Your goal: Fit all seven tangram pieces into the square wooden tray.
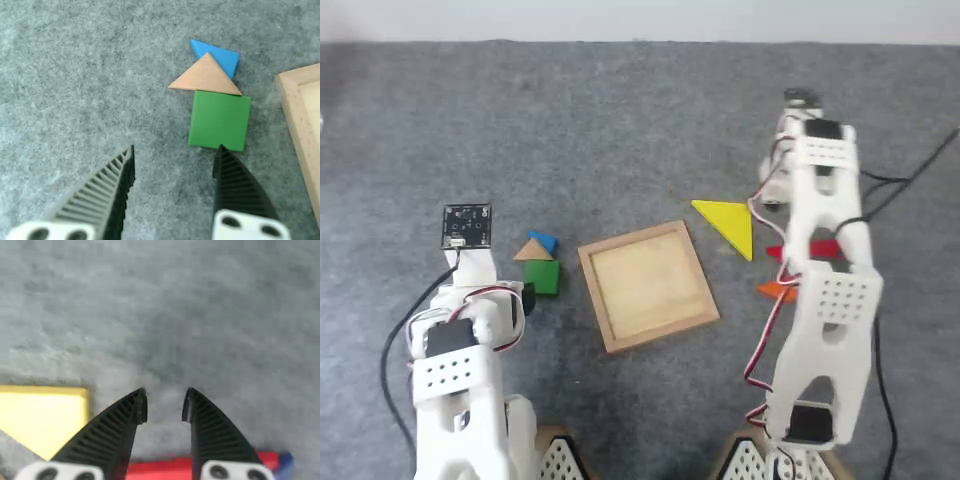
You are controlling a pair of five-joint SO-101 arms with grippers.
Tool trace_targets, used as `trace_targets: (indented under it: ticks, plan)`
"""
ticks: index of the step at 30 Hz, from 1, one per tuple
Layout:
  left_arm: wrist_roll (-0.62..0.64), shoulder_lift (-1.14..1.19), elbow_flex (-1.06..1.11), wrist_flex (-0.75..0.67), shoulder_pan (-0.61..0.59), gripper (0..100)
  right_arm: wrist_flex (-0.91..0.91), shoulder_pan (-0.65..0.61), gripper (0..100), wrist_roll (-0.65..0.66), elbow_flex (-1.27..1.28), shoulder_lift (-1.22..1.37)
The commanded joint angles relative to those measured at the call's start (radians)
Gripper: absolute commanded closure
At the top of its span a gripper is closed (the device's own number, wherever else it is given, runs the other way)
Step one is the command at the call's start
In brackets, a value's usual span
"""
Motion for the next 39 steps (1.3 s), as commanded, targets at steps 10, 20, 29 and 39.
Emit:
trace_targets:
  ticks: [10, 20, 29, 39]
  plan:
    - [-0.011, -0.023, 0.008, -0.025, 0.026, 75, 0.160, -0.206, 86.1, 0.318, -0.011, -0.295]
    - [-0.014, -0.028, 0.008, -0.025, 0.023, 75, 0.176, -0.203, 65.3, 0.661, -0.011, -0.162]
    - [-0.015, -0.028, 0.008, -0.025, 0.023, 75, 0.082, -0.249, 62.3, 0.750, 0.213, -0.219]
    - [-0.015, -0.028, 0.008, -0.025, 0.023, 75, -0.143, -0.255, 62.0, 0.710, 0.348, -0.263]
